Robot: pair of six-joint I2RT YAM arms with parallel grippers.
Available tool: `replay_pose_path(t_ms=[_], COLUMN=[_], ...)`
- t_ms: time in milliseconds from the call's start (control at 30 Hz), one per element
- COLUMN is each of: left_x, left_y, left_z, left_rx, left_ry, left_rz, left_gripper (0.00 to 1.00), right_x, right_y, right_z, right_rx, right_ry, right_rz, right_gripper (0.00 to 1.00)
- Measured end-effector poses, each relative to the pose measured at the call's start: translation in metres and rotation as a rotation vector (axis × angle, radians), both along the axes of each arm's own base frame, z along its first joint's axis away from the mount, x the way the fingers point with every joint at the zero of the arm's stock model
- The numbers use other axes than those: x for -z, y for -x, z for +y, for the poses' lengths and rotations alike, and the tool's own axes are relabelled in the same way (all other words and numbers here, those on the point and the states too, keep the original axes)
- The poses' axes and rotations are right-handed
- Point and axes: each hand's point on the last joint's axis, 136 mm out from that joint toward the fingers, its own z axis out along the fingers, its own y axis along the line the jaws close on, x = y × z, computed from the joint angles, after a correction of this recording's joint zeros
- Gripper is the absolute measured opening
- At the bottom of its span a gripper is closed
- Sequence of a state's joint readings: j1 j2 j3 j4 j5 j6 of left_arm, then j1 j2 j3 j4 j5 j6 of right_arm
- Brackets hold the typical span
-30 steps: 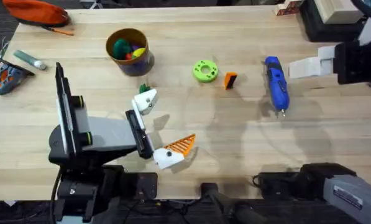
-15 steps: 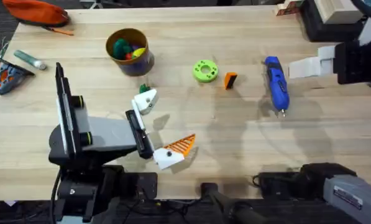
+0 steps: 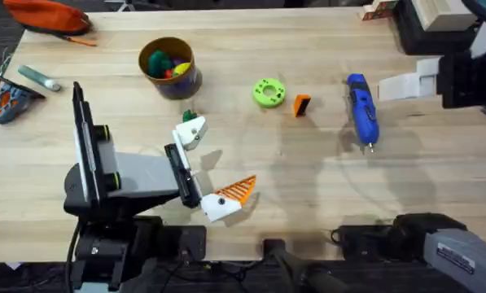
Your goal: Pick up the gripper from the table and insert it into the empty holder that is missing its gripper. Then pick up a screw, insert it into the mounting hole, and use the screwdriver to tighten it. Finally, clean up the table by picking up the vegetable and placing it into the bucket.
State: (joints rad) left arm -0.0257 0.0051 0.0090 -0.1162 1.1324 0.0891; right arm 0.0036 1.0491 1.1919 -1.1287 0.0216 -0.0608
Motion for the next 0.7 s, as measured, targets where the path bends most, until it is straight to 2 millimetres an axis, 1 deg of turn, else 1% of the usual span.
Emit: replay_pose_path(t_ms=[300, 433, 500, 600, 700], left_x=[0.0, 0.0, 0.0, 0.0, 0.0], left_y=[0.0, 0.0, 0.0, 0.0, 0.0], left_z=[0.0, 0.0, 0.0, 0.0, 0.0], left_rx=[0.0, 0.0, 0.0, 0.0, 0.0], left_ry=[0.0, 0.0, 0.0, 0.0, 0.0], left_rz=[0.0, 0.0, 0.0, 0.0, 0.0], left_gripper=[0.985, 0.985, 0.985, 0.985, 0.985], right_x=[-0.002, -0.001, 0.0, 0.0, -0.005], right_y=[-0.003, -0.003, 0.001, 0.005, -0.006], right_z=[0.0, 0.0, 0.001, 0.007, 0.019], right_rx=[0.017, 0.062, 0.08, 0.092, 0.086], right_ry=[-0.01, -0.035, -0.045, -0.06, -0.075], right_rz=[-0.015, -0.011, 0.009, 0.061, 0.094], right_gripper=[0.993, 0.993, 0.994, 0.994, 0.994])
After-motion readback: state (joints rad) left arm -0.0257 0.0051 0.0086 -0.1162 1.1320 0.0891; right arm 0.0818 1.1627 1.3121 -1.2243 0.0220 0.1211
